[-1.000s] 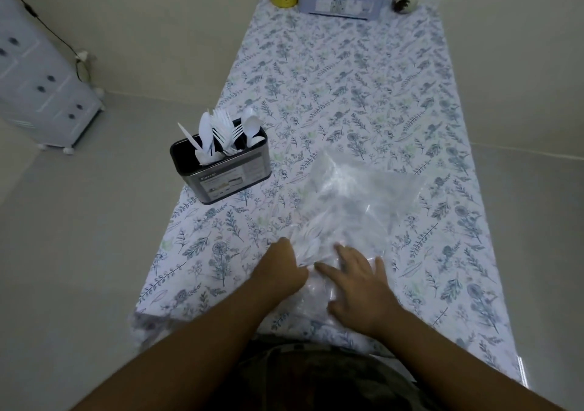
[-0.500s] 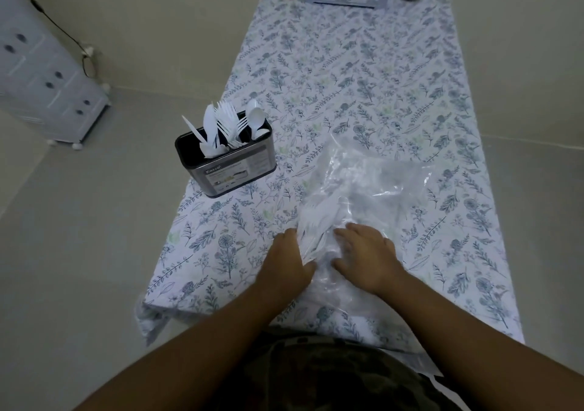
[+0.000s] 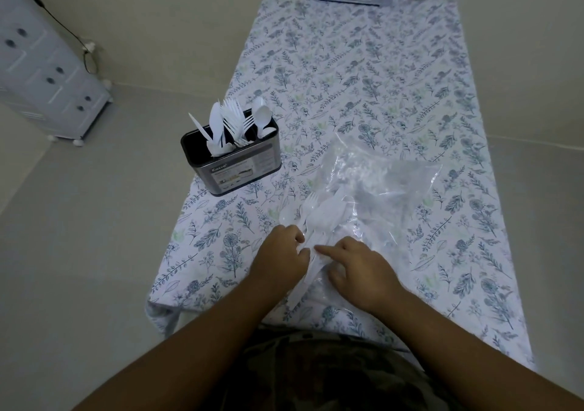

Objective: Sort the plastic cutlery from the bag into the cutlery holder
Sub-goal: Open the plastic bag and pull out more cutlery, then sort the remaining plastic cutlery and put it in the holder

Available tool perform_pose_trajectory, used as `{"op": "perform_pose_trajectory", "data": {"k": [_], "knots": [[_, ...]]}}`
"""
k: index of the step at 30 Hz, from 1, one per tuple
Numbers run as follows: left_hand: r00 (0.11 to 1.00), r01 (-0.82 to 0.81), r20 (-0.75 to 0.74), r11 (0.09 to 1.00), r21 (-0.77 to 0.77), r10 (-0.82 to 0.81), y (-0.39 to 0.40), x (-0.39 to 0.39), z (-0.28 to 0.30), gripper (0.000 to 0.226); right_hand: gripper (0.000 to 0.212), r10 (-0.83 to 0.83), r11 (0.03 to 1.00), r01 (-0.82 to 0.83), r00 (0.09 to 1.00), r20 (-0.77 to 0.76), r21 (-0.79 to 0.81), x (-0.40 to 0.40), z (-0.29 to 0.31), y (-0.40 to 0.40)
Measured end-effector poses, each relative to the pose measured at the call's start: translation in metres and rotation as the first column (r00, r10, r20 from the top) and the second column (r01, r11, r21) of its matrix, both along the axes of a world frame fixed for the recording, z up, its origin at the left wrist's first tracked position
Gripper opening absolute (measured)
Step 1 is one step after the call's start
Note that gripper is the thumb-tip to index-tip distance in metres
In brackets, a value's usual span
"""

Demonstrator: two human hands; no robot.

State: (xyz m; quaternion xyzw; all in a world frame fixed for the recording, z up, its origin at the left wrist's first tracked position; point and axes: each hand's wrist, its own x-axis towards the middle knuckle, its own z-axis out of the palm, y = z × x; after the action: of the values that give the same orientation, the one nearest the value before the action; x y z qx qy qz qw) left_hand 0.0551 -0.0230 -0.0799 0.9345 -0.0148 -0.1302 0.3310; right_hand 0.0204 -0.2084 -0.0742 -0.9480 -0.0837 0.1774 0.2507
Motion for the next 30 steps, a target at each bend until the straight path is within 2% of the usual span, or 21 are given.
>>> {"op": "perform_pose_trajectory", "data": {"k": [1, 3, 5, 9, 12, 17, 20, 24, 27, 30], "knots": [[1.000, 0.018, -0.020, 1.000, 0.015, -0.018, 0.001, -0.001, -0.002, 0.028, 0.045, 0.008, 0.999, -0.007, 1.000, 0.006, -0.044, -0.002, -0.002, -0.002], [0.999, 0.018, -0.050, 1.000, 0.005, -0.018, 0.004, -0.004, -0.006, 0.034, 0.041, -0.123, 0.992, 0.123, 0.992, -0.037, 0.001, -0.004, -0.001, -0.005], [0.999, 0.000, -0.050, 1.000, -0.021, -0.001, 0.008, -0.005, -0.009, 0.033, 0.038, -0.227, 0.972, 0.231, 0.970, -0.085, 0.048, -0.005, -0.001, -0.009], [0.999, -0.038, -0.020, 0.999, -0.035, 0.037, 0.013, -0.003, -0.009, 0.026, 0.025, -0.335, 0.934, 0.345, 0.936, -0.108, 0.095, -0.006, -0.002, -0.012], [0.998, -0.060, 0.004, 0.997, -0.046, 0.060, 0.014, -0.005, -0.005, 0.022, 0.021, -0.352, 0.927, 0.361, 0.931, -0.093, 0.101, -0.006, -0.001, -0.010], [0.995, 0.018, 0.101, 1.000, 0.003, -0.018, 0.008, -0.006, -0.001, 0.011, 0.026, -0.243, 0.962, 0.246, 0.969, -0.040, 0.123, -0.005, 0.006, -0.004], [0.993, 0.089, 0.076, 0.995, 0.046, -0.092, -0.003, -0.005, -0.001, 0.022, 0.027, -0.217, 0.967, 0.224, 0.974, -0.068, 0.124, -0.004, 0.007, -0.001], [0.985, 0.171, -0.041, 0.965, 0.201, -0.166, -0.015, -0.001, -0.004, 0.028, 0.025, -0.291, 0.939, 0.309, 0.948, -0.130, 0.154, -0.008, 0.007, -0.004], [0.990, 0.124, -0.080, 0.982, 0.145, -0.113, -0.015, 0.000, -0.003, 0.022, 0.021, -0.384, 0.890, 0.413, 0.907, -0.170, 0.192, -0.009, 0.010, -0.008], [0.994, 0.048, -0.099, 0.998, 0.048, -0.044, -0.009, 0.000, -0.002, 0.017, 0.019, -0.496, 0.795, 0.556, 0.826, -0.267, 0.243, -0.006, 0.017, -0.006]]}}
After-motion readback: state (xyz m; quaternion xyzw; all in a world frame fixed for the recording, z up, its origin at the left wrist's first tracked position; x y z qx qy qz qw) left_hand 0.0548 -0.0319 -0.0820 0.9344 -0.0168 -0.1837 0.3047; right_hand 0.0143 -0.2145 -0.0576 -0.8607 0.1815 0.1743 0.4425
